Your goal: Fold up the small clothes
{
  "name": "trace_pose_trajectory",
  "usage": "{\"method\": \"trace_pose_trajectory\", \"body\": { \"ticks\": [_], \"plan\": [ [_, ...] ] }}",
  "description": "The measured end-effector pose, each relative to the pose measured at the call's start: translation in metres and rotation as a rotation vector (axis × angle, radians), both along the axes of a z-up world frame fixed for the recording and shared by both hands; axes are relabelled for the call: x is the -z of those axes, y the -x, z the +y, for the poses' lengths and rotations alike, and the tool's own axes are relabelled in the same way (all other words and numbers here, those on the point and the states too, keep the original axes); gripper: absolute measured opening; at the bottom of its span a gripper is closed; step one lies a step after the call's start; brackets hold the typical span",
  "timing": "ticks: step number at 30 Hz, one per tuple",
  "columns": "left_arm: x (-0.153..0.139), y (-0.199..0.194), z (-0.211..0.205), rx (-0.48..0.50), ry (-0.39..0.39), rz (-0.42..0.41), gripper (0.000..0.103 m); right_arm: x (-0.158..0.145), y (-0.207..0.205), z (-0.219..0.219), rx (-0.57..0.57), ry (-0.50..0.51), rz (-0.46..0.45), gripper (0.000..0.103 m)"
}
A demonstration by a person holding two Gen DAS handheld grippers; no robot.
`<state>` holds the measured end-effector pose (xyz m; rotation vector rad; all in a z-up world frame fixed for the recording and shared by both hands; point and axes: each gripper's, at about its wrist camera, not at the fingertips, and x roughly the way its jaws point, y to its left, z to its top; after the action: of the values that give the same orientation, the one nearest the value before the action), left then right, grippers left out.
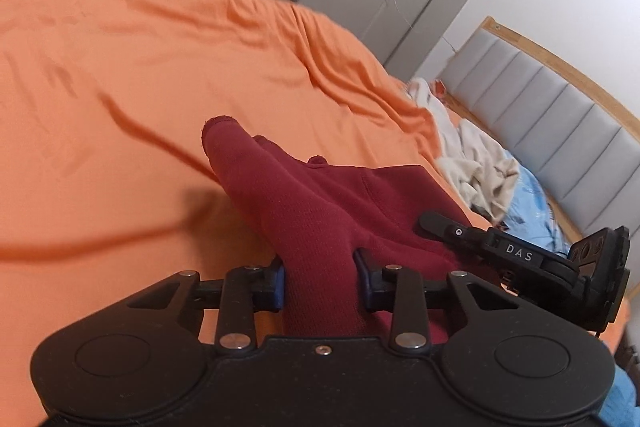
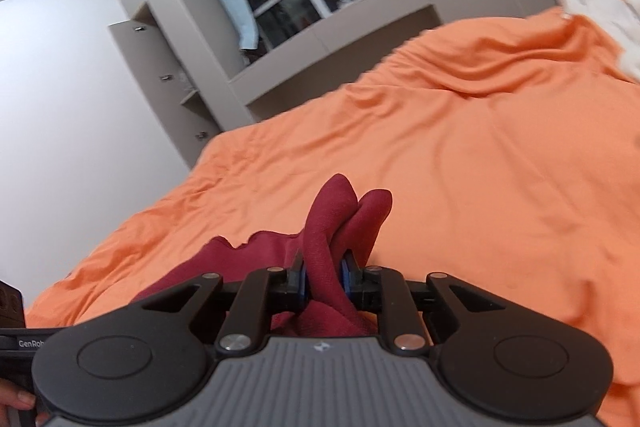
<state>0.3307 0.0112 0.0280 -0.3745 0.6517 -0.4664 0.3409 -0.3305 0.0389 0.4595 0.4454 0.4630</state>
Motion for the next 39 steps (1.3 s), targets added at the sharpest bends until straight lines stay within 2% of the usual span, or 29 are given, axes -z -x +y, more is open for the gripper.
{"method": "trace_pose_trajectory", "body": {
  "ticks": [5,9,14,18,22,25,27,28,30,32,35,39],
  "plan": [
    [-0.025,0.015,0.024,-0.087,-0.084,-0.065,0.036,0.001,-0.015,0.039,-0.064,0.018,-0.009,0.018],
    [-0.032,0.017,0.048,-0.148,-0.113,-0.062,0.036,0.013,-0.023,0.065,-0.100,0.058,0.014,0.018],
    [-0.015,0.007,0.063,-0.188,-0.151,0.014,0.036,0.037,-0.027,0.081,-0.098,0.150,0.077,0.018],
    [0.011,0.002,0.062,-0.196,-0.213,0.074,0.041,0.047,-0.027,0.078,-0.081,0.161,0.126,0.022],
    [0.022,0.004,0.061,-0.198,-0.255,0.070,0.046,0.056,-0.028,0.071,-0.058,0.154,0.168,0.037],
    [0.027,0.005,0.057,-0.201,-0.302,0.060,0.054,0.057,-0.028,0.064,-0.044,0.135,0.180,0.048],
    [0.028,0.005,0.054,-0.210,-0.326,0.052,0.061,0.055,-0.027,0.060,-0.038,0.131,0.174,0.059],
    [0.029,0.006,0.053,-0.216,-0.331,0.050,0.064,0.054,-0.025,0.058,-0.033,0.132,0.168,0.068],
    [0.029,0.006,0.056,-0.221,-0.327,0.055,0.068,0.050,-0.021,0.055,-0.031,0.133,0.156,0.078],
    [0.028,0.007,0.057,-0.229,-0.317,0.065,0.077,0.044,-0.016,0.054,-0.026,0.139,0.136,0.091],
    [0.028,0.009,0.058,-0.244,-0.310,0.076,0.086,0.034,-0.004,0.052,-0.018,0.163,0.094,0.100],
    [0.025,0.015,0.056,-0.247,-0.299,0.075,0.097,0.022,0.015,0.053,-0.024,0.206,0.037,0.103]
  ]
}}
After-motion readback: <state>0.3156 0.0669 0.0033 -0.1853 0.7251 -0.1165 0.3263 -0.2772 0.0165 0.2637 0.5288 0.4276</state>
